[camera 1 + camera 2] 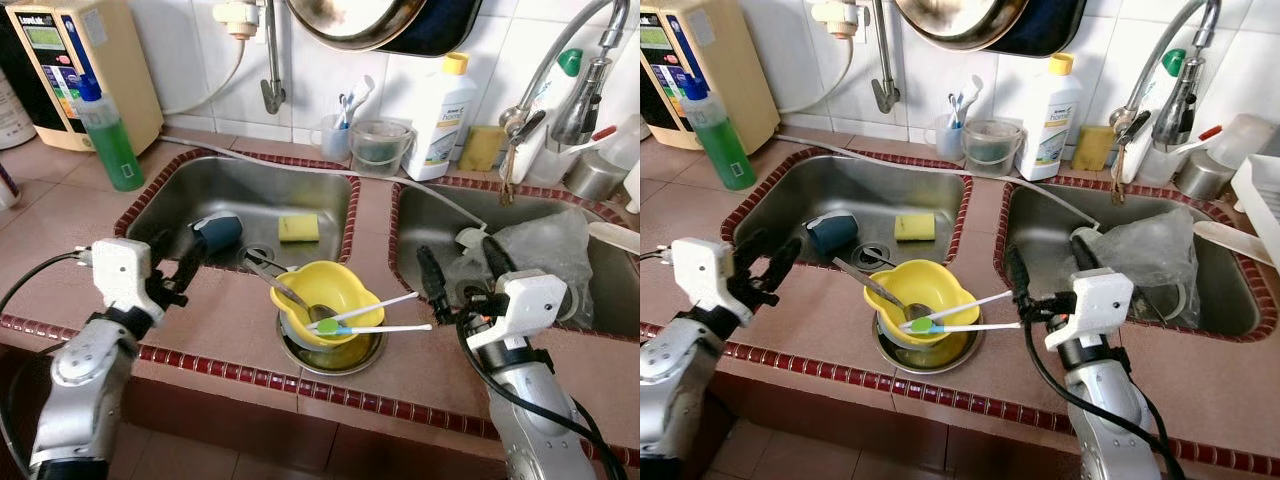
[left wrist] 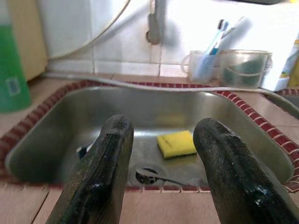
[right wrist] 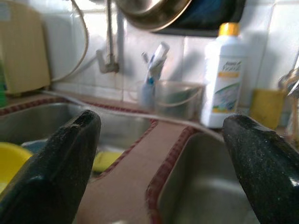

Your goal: Kitchen organization

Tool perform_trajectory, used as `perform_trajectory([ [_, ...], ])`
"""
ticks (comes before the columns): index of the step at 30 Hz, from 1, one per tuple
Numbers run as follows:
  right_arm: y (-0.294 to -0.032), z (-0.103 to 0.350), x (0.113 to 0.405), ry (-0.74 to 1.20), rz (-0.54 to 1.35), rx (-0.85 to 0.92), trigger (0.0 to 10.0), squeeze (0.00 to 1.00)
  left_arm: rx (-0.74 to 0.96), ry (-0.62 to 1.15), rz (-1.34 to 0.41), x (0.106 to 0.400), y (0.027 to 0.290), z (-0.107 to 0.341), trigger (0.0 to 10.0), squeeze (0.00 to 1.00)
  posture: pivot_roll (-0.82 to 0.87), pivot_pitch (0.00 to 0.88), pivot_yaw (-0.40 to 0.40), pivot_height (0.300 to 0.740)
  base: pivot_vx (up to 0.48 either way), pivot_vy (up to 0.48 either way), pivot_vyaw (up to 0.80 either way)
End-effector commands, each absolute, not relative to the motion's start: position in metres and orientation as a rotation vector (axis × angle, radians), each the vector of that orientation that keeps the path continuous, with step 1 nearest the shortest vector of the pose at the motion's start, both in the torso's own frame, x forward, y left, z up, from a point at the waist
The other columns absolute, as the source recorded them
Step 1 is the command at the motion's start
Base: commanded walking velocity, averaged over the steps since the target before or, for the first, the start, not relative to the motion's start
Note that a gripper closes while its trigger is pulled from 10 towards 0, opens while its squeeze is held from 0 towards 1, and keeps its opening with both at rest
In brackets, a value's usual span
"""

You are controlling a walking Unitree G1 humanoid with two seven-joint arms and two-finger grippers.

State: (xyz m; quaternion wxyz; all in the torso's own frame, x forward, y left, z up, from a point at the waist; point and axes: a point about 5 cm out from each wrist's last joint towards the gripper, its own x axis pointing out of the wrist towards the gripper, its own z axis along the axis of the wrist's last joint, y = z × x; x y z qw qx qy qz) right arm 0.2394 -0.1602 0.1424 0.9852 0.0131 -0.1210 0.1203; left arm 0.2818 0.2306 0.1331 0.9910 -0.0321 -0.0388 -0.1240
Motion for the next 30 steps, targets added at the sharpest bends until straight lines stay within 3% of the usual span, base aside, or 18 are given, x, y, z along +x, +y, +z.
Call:
perform_trajectory([
  [1,-0.16,0.147,0.237,-0.248,0.272,0.03,10.0,0.0,-0.098,-0.086,-0.245,0.28,0.234,0.138,10.0,0.0,0.05,0.0,0.006,0.74,0.0,0.0,0.0],
  [10,-0.148,0.139,0.223,-0.159,0.467,0.037,10.0,0.0,-0.323,-0.097,-0.424,0.265,0.221,0.161,10.0,0.0,0.07,0.007,-0.01,0.74,0.0,0.0,0.0],
  [13,-0.143,0.137,0.22,-0.141,0.529,0.019,10.0,0.0,-0.321,-0.066,-0.561,0.253,0.206,0.163,10.0,0.0,0.07,0.009,-0.012,0.74,0.0,0.0,0.0],
  [17,-0.142,0.137,0.219,-0.133,0.545,0.015,10.0,0.0,-0.326,-0.043,-0.613,0.246,0.2,0.161,10.0,0.0,0.08,0.01,-0.014,0.74,0.0,0.0,0.0],
  [19,-0.141,0.136,0.218,-0.121,0.561,0.015,10.0,0.0,-0.337,0.033,-0.741,0.23,0.186,0.153,10.0,0.0,0.08,0.009,-0.015,0.74,0.0,0.0,0.0],
  [30,-0.133,0.135,0.213,-0.099,0.649,0.013,10.0,0.0,-0.394,0.091,-0.801,0.222,0.174,0.151,10.0,0.0,0.08,0.001,-0.016,0.74,0.0,0.0,0.0],
])
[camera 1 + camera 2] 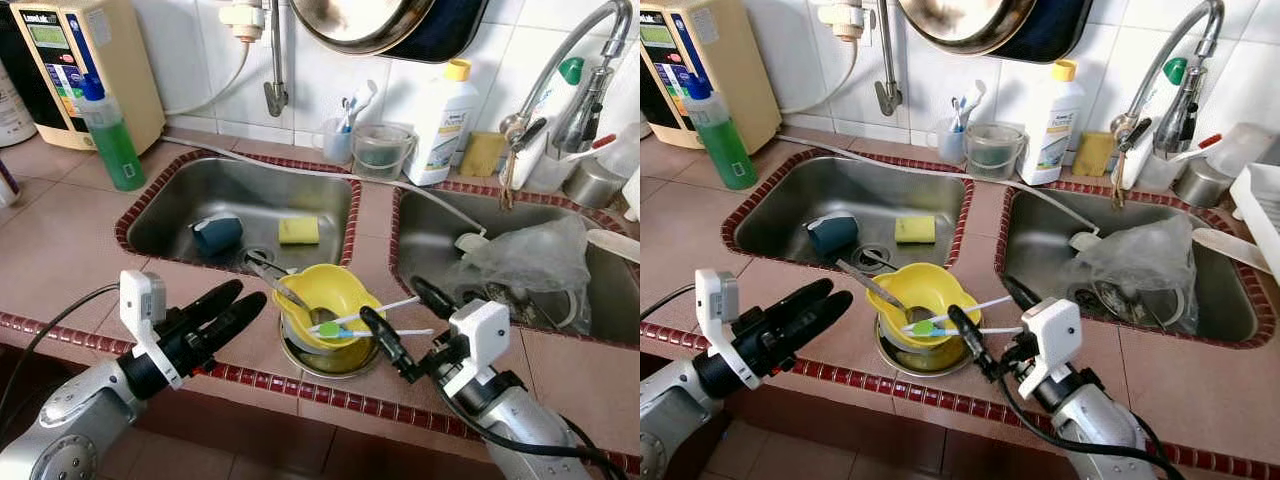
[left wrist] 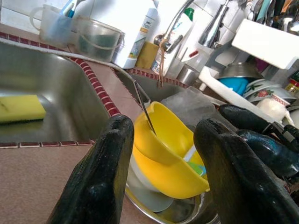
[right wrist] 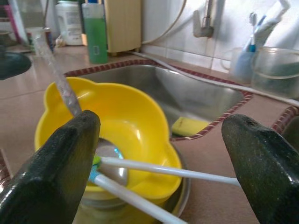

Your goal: Kitchen organization

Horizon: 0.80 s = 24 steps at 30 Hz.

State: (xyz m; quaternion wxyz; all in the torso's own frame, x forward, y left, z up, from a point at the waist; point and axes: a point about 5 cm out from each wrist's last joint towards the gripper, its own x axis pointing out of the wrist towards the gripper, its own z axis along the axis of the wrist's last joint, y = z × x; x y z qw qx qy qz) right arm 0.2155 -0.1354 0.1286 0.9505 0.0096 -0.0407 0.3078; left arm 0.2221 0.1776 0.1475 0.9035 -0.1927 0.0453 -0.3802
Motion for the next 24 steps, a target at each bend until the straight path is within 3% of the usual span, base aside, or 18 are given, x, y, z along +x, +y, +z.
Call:
perform_trajectory([
  [1,-0.133,0.134,0.213,-0.098,0.653,0.012,10.0,0.0,-0.398,0.091,-0.803,0.222,0.174,0.151,10.0,0.0,0.08,0.001,-0.016,0.74,0.0,0.0,0.0],
  [24,-0.12,0.153,0.206,-0.143,0.737,0.042,10.0,0.0,-0.399,0.15,-0.682,0.24,0.163,0.141,10.0,0.0,0.06,0.003,-0.009,0.74,0.0,0.0,0.0],
])
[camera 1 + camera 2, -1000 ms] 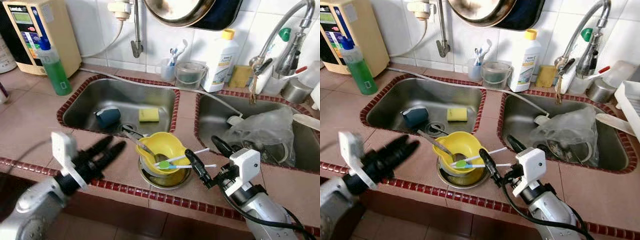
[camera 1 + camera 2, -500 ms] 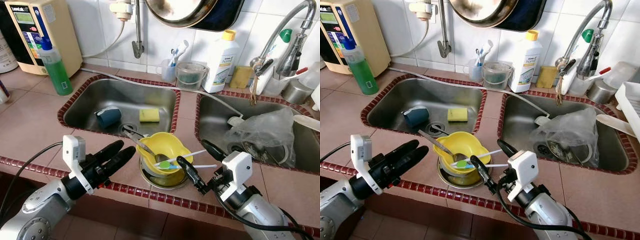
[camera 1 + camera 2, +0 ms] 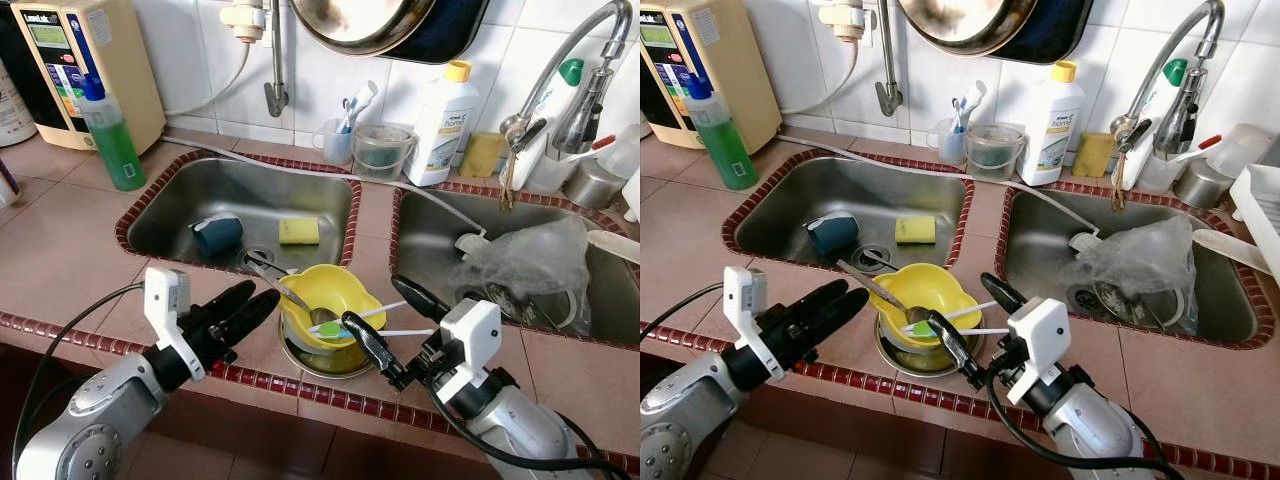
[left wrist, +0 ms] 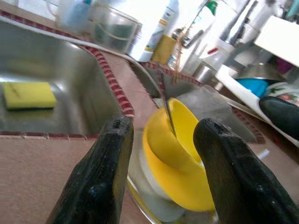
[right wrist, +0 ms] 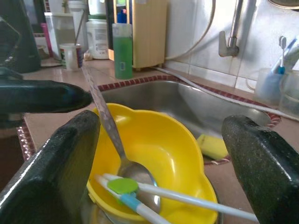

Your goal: Kitchen organization

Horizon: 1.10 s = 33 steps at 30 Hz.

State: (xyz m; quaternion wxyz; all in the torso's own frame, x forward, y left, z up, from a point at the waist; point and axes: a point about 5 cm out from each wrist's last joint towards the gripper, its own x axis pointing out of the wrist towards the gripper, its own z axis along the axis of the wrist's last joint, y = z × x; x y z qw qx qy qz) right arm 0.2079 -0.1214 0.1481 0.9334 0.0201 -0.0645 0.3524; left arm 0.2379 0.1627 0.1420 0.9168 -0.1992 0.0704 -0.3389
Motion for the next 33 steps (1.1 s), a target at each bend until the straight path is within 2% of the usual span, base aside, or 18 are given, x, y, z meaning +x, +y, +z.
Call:
perform_trajectory([
  [1,-0.119,0.153,0.205,-0.145,0.74,0.044,10.0,0.0,-0.396,0.145,-0.68,0.242,0.162,0.142,10.0,0.0,0.05,0.004,-0.009,0.74,0.0,0.0,0.0],
  [15,-0.117,0.158,0.201,-0.152,0.761,0.051,10.0,0.0,-0.369,0.095,-0.695,0.259,0.155,0.149,10.0,0.0,0.03,0.004,-0.002,0.74,0.0,0.0,0.0],
  [16,-0.117,0.159,0.201,-0.153,0.76,0.048,10.0,0.0,-0.387,0.112,-0.721,0.258,0.153,0.148,4.3,0.0,0.03,0.003,-0.001,0.74,0.0,0.0,0.0],
  [17,-0.117,0.159,0.201,-0.153,0.759,0.047,10.0,0.0,-0.39,0.108,-0.724,0.257,0.153,0.148,1.4,0.0,0.03,0.004,0.0,0.74,0.0,0.0,0.0],
  [18,-0.117,0.159,0.2,-0.153,0.759,0.047,10.0,0.0,-0.388,0.099,-0.721,0.257,0.154,0.147,1.4,0.0,0.03,0.004,0.001,0.74,0.0,0.0,0.0],
  [19,-0.117,0.159,0.2,-0.153,0.758,0.046,10.0,0.0,-0.393,0.105,-0.722,0.256,0.154,0.147,0.0,0.0,0.03,0.004,0.002,0.74,0.0,0.0,0.0],
  [33,-0.118,0.157,0.198,-0.141,0.757,0.039,10.0,0.0,-0.399,0.106,-0.756,0.252,0.158,0.149,0.0,0.0,0.04,0.007,0.002,0.74,0.0,0.0,0.0],
])
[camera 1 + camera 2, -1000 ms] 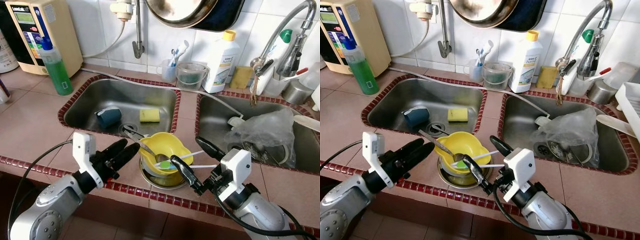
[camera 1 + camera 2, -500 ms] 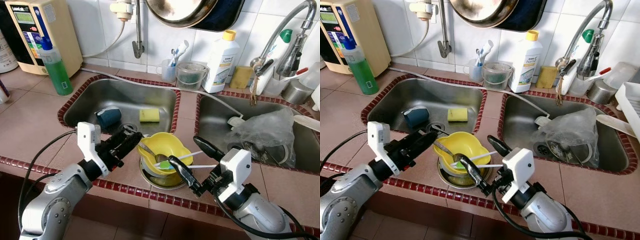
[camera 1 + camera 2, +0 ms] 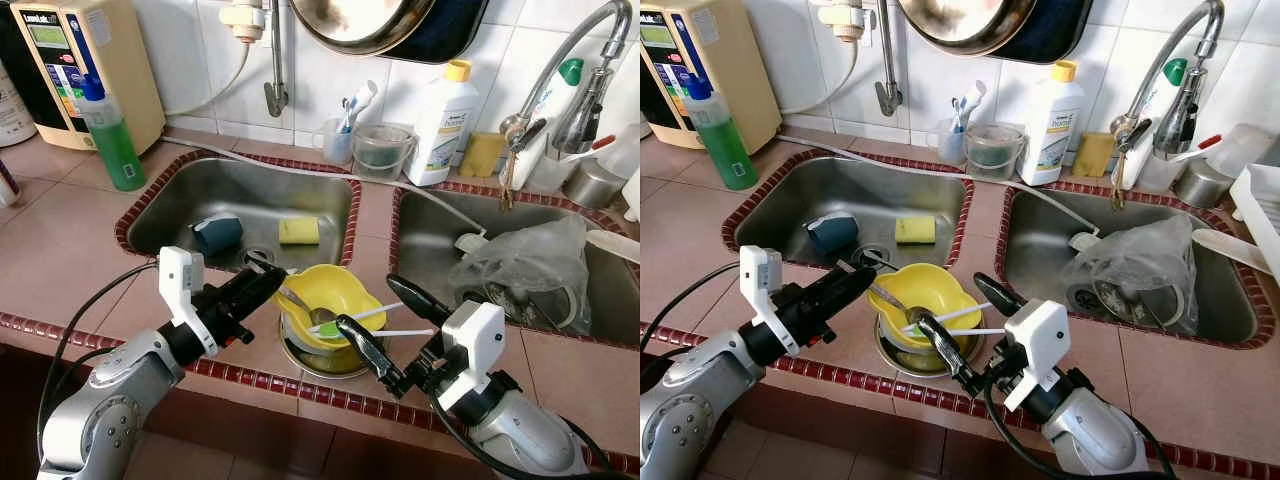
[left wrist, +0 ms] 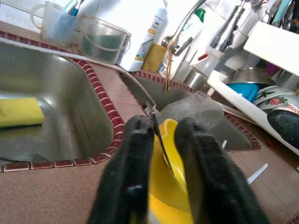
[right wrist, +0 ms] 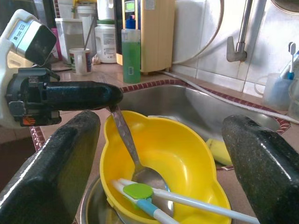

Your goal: Kitchen organization

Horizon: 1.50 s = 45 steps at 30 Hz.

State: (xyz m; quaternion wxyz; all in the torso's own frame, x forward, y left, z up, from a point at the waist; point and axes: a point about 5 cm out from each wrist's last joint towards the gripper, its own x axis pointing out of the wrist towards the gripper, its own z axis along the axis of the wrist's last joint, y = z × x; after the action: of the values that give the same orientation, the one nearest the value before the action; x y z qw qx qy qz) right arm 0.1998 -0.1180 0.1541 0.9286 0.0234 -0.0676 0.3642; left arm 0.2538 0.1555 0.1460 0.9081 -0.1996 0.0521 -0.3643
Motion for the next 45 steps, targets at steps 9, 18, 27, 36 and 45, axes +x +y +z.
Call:
perform_trajectory([
  [9,-0.116,0.155,0.198,-0.141,0.761,0.04,10.0,0.0,-0.403,0.103,-0.765,0.251,0.159,0.15,0.0,0.0,0.04,0.003,0.003,0.74,0.0,0.0,0.0],
  [18,-0.115,0.155,0.199,-0.143,0.76,0.04,10.0,0.0,-0.417,0.096,-0.773,0.251,0.159,0.151,0.0,0.0,0.05,0.0,0.006,0.74,0.0,0.0,0.0],
  [27,-0.114,0.155,0.2,-0.145,0.757,0.042,10.0,0.0,-0.421,0.094,-0.771,0.252,0.16,0.152,0.0,0.0,0.05,0.0,0.007,0.74,0.0,0.0,0.0],
  [36,-0.115,0.154,0.2,-0.145,0.754,0.043,10.0,0.0,-0.459,0.06,-0.765,0.255,0.161,0.161,0.0,0.0,0.05,0.0,0.006,0.74,0.0,0.0,0.0],
  [45,-0.114,0.155,0.202,-0.155,0.752,0.043,10.0,0.0,-0.468,0.019,-0.771,0.258,0.158,0.171,0.0,0.0,0.05,0.0,0.009,0.74,0.0,0.0,0.0],
])
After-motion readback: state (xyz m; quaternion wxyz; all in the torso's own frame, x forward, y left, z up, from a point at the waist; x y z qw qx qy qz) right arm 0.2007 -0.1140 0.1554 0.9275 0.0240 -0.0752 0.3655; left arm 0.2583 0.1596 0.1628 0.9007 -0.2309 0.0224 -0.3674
